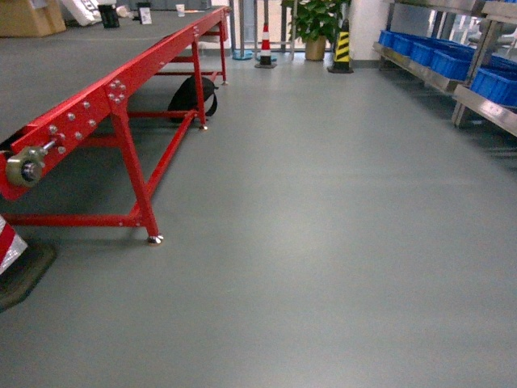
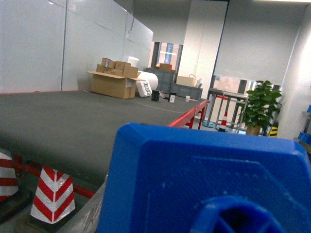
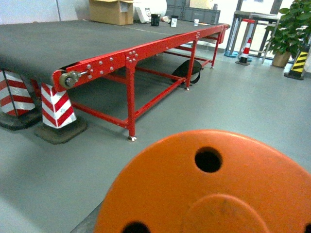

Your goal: Sort blue parts and orange caps into right shelf containers

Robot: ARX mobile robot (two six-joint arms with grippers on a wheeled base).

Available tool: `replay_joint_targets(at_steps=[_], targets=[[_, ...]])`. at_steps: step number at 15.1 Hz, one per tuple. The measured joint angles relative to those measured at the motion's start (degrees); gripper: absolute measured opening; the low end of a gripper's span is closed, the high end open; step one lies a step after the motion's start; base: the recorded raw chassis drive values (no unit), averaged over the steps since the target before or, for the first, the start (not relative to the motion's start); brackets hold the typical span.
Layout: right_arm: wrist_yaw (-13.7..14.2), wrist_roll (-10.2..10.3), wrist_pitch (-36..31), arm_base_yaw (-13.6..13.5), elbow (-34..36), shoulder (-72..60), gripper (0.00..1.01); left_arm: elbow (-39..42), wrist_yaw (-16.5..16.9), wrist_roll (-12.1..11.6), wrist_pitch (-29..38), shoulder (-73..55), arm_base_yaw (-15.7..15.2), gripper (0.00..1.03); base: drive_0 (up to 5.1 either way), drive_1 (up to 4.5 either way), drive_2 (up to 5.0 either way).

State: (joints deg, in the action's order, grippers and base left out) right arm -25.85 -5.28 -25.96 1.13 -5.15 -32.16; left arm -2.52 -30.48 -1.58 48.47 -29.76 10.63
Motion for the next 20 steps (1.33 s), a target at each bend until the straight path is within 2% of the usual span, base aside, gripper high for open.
replay_joint_targets(at_steps=[16,20], targets=[[0.0,0.0,-0.2,0.0,0.0,0.0,0.43,0.0,0.0,0.0,0.0,0.0,0.0,0.46,4.9,-2.36,-2.4],[0.2,0.0,-0.2,0.0,0.0,0.0,0.43,0.0,0.3,0.0,0.0,0.1,0.0,0.46,0.9,-0.4,-0.4]])
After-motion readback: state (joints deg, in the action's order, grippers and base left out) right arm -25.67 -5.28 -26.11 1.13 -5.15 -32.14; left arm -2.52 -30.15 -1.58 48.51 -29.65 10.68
